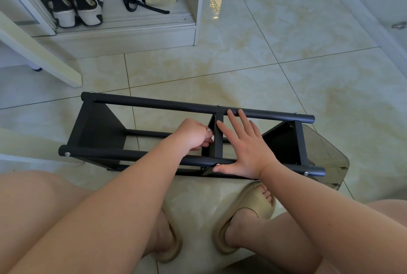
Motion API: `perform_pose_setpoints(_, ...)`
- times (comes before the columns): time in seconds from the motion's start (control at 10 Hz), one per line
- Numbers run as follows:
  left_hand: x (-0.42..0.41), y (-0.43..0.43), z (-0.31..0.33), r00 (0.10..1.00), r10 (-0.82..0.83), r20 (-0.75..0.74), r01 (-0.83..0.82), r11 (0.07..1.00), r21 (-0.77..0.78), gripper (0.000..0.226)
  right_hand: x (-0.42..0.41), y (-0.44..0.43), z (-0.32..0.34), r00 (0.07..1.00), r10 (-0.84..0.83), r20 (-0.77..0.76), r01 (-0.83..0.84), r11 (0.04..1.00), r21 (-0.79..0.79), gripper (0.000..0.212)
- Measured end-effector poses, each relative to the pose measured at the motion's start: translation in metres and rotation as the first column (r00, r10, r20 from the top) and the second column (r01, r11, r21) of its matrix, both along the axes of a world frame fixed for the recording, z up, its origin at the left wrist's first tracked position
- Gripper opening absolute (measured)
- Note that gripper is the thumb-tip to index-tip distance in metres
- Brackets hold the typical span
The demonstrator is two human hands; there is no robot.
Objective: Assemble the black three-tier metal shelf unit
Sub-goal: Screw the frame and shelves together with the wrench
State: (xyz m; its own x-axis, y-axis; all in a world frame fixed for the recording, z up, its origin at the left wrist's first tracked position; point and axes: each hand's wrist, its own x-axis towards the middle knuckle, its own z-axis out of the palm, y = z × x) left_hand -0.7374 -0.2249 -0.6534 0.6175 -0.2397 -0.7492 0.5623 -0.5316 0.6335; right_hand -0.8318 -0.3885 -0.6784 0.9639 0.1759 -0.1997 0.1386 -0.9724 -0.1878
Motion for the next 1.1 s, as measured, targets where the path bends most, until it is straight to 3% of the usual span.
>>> perform_pose_setpoints(0.2,0.0013,0.0045,-0.0032,0.994,-0.105,-0.010,0.106,0.993,0.057,0.022,0.0004,0.0002,-0.0001,1.000,0.003,0.001,-0.003,1.000,-0.012,0.121)
perform_pose_setpoints(0.5,0.0021,-0.0010,-0.0039,0.998,-0.054,-0.039,0.058,0.991,0.118,0.011,0.0002,0.0003,0.0008,1.000,0.000,-0.003,0.000,1.000,-0.008,0.121)
perform_pose_setpoints(0.7,0.0033,0.0001,-0.0036,0.991,-0.131,-0.013,0.132,0.980,0.151,0.017,0.0001,0.0001,0.0006,1.000,0.001,0.006,-0.001,1.000,-0.003,0.120)
perform_pose_setpoints(0.9,0.0067,0.0051,0.0028,0.972,-0.230,0.041,0.222,0.965,0.137,0.016,0.0005,0.0004,-0.0006,1.000,0.001,0.011,-0.001,1.000,0.001,0.120)
perform_pose_setpoints(1.1,0.0049,0.0018,0.0025,0.979,-0.198,0.051,0.192,0.976,0.101,0.017,0.0003,0.0001,-0.0003,1.000,0.001,0.005,-0.001,1.000,-0.002,0.121)
